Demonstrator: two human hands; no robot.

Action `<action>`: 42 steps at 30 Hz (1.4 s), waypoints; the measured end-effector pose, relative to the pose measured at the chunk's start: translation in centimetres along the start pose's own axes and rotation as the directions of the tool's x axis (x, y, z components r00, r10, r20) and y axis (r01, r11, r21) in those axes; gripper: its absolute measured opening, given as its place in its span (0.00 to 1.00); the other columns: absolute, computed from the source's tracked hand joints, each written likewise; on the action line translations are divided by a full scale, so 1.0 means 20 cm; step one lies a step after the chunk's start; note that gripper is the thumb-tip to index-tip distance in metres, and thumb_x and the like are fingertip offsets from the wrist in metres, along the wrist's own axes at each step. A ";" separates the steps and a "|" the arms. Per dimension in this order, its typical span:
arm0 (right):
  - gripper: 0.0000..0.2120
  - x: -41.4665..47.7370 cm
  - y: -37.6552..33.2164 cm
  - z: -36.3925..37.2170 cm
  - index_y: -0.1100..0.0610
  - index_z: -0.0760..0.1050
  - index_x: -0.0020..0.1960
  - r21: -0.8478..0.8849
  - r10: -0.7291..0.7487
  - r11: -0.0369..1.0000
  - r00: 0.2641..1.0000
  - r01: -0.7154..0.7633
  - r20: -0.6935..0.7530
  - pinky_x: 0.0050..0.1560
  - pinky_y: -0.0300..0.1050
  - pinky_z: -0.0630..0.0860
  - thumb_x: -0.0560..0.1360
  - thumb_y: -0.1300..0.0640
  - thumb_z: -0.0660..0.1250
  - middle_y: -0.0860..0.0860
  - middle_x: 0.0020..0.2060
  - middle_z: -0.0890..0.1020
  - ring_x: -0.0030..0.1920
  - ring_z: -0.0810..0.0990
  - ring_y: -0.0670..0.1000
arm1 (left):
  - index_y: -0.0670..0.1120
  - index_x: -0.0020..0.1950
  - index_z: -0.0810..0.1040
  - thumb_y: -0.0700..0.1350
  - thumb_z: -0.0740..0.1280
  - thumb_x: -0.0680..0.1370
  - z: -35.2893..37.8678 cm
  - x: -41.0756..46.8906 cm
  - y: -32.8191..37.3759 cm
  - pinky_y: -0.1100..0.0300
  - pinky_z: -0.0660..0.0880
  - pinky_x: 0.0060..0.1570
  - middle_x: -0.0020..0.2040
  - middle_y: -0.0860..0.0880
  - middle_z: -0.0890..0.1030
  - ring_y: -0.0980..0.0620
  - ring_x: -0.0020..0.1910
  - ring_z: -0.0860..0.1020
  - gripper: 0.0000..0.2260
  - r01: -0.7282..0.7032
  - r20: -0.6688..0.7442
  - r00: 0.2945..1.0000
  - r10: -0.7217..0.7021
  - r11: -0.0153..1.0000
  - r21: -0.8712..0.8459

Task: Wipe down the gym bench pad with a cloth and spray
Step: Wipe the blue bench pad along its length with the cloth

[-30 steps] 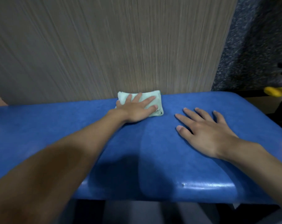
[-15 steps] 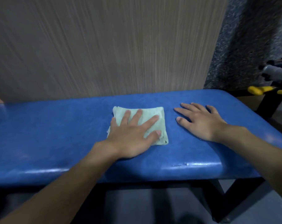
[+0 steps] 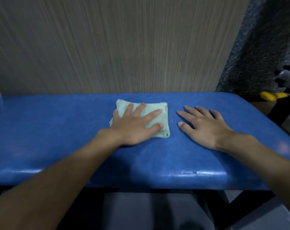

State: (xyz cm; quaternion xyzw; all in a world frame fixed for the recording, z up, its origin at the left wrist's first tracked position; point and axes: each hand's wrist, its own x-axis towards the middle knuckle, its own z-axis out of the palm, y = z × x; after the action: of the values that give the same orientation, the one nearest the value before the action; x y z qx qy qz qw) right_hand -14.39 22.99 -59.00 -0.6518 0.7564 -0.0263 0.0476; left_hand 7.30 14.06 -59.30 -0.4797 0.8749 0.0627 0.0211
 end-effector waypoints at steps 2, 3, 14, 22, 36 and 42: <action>0.29 0.00 0.00 0.00 0.37 0.49 0.78 0.004 -0.006 1.000 1.000 0.006 -0.002 0.76 0.57 0.41 0.79 0.35 0.42 0.41 0.80 0.48 0.79 0.44 0.48 | 0.76 0.73 0.42 0.73 0.43 0.76 -0.04 0.18 -0.04 0.32 0.40 0.72 0.81 0.56 0.40 0.47 0.80 0.39 0.25 0.026 0.012 1.000 -0.026 1.000 0.002; 0.29 0.00 0.00 0.01 0.37 0.49 0.78 0.007 -0.008 1.000 1.000 0.009 -0.006 0.76 0.57 0.41 0.78 0.34 0.42 0.40 0.80 0.48 0.79 0.44 0.48 | 0.77 0.73 0.42 0.73 0.43 0.76 -0.06 0.27 -0.06 0.32 0.40 0.72 0.81 0.57 0.40 0.47 0.80 0.39 0.25 0.044 0.019 0.999 -0.044 0.999 -0.003; 0.29 0.00 0.01 0.01 0.36 0.51 0.78 0.045 -0.008 0.999 1.000 0.009 -0.023 0.76 0.56 0.41 0.78 0.34 0.43 0.40 0.79 0.49 0.79 0.44 0.47 | 0.76 0.73 0.42 0.73 0.42 0.76 -0.08 0.35 -0.09 0.33 0.40 0.73 0.82 0.56 0.42 0.46 0.80 0.39 0.25 0.078 0.030 0.997 -0.078 0.997 -0.002; 0.27 -0.03 -0.01 -0.02 0.38 0.53 0.78 0.055 -0.008 0.998 1.000 0.009 -0.013 0.76 0.57 0.42 0.80 0.35 0.45 0.41 0.79 0.52 0.78 0.47 0.48 | 0.80 0.69 0.35 0.75 0.38 0.70 0.03 -0.35 0.05 0.37 0.40 0.74 0.81 0.57 0.40 0.48 0.79 0.37 0.27 -0.049 -0.026 0.998 0.049 0.999 0.007; 0.29 0.03 -0.05 0.00 0.39 0.50 0.79 0.025 -0.024 0.999 1.000 0.024 -0.012 0.76 0.60 0.41 0.79 0.35 0.43 0.41 0.80 0.48 0.79 0.44 0.49 | 0.79 0.71 0.40 0.73 0.43 0.75 -0.03 -0.02 -0.04 0.35 0.40 0.74 0.81 0.58 0.40 0.49 0.80 0.38 0.25 0.011 0.021 1.000 -0.011 1.000 0.012; 0.30 0.02 -0.04 0.01 0.39 0.50 0.78 0.026 -0.034 0.999 0.999 0.035 -0.022 0.76 0.60 0.41 0.78 0.35 0.42 0.41 0.79 0.49 0.79 0.44 0.48 | 0.78 0.72 0.43 0.75 0.43 0.74 -0.11 0.44 -0.11 0.33 0.41 0.72 0.82 0.58 0.42 0.47 0.80 0.40 0.25 0.104 0.041 0.994 -0.103 0.994 -0.016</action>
State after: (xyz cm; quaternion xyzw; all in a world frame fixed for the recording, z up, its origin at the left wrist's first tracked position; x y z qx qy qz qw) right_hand -13.63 22.42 -59.06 -0.6638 0.7451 -0.0439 0.0477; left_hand 4.57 5.28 -58.12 -0.5233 0.8476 0.0789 0.0377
